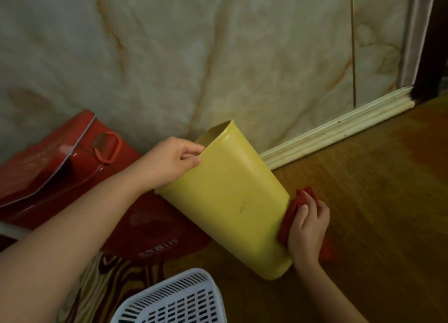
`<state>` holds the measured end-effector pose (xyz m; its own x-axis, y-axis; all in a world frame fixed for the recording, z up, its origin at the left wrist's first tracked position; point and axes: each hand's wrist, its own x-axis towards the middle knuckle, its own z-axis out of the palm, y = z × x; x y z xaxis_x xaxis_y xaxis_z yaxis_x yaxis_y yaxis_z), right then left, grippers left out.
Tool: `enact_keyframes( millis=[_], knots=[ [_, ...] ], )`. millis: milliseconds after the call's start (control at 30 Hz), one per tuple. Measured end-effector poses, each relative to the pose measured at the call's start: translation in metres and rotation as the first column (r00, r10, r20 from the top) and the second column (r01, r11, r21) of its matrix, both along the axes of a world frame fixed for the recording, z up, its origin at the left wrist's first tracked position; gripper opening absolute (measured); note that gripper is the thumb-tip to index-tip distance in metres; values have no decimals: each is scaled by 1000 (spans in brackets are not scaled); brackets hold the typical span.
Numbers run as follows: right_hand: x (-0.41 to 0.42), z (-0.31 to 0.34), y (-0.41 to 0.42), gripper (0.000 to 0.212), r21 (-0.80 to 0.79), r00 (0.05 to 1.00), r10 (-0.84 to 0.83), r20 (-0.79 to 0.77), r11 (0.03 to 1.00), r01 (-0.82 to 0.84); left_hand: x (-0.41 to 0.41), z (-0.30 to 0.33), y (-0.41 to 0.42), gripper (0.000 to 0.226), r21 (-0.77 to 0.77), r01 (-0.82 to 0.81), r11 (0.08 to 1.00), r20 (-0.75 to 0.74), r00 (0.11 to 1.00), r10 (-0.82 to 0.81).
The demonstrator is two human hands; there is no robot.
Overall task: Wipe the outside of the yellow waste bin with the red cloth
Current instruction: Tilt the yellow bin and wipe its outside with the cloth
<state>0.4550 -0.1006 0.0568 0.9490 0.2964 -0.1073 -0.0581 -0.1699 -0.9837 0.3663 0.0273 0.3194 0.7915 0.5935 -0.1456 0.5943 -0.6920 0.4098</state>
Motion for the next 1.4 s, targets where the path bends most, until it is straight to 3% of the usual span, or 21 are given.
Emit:
enact_keyframes(
  millis=[133, 233, 333, 433, 500, 567, 633, 800, 867, 933, 1000, 1067, 1167, 1267, 1400],
  knots=[
    [1, 68, 23, 51, 149, 986, 49, 162, 986, -73, 37, -7, -9, 27, -147, -72, 987, 92, 992, 86],
    [4, 116, 40, 51, 245, 908, 112, 403, 943, -225, 58, -9, -10, 23, -165, -161, 973, 71, 982, 174],
    [13, 123, 46, 63, 98, 749, 202, 631, 937, -335, 61, -4, -7, 22, -399, -221, 890, 9, 970, 244],
    [33, 104, 39, 76, -81, 783, 297, 546, 949, -303, 40, 7, -1, 22, -530, -102, 842, -90, 994, 64],
    [37, 92, 36, 77, -101, 803, 347, 485, 934, -343, 11, 13, 5, 24, -379, 27, 925, -193, 975, -107],
    [32, 87, 35, 76, -87, 791, 357, 496, 927, -364, -21, 8, 9, 8, -82, 196, 977, -281, 936, -211],
    [24, 87, 37, 72, -61, 763, 341, 549, 927, -371, -43, -1, 11, 31, 174, 258, 950, -259, 943, -208],
    [31, 68, 31, 61, 15, 694, 296, 657, 915, -404, -21, -7, -2, 42, 207, 304, 930, -130, 951, -282],
    [41, 48, 21, 58, 71, 711, 281, 644, 904, -421, -4, -10, -10, 42, 210, 327, 921, -125, 944, -306],
    [55, 24, 8, 53, 136, 834, 284, 473, 912, -387, 15, -11, -15, 37, 215, 302, 929, -115, 952, -283],
    [68, -1, -7, 49, 122, 950, 270, 156, 949, -290, 34, -10, -22, 32, 216, 267, 939, -94, 963, -252],
    [76, -20, -18, 50, 66, 967, 242, -80, 969, -237, 50, -11, -30, 20, 218, 271, 938, -87, 962, -258],
    [72, -26, -23, 52, 47, 961, 197, -196, 980, -192, 66, -14, -40, 14, 221, 301, 928, -132, 952, -278],
    [63, 1, -17, 48, 101, 972, 215, -94, 974, -205, 71, -11, -40, 14, 239, 281, 929, -154, 956, -250],
    [68, 76, 10, 45, 201, 917, 203, 344, 938, -283, 83, -17, -44, 27, 257, 197, 946, -115, 978, -172]
  ],
)
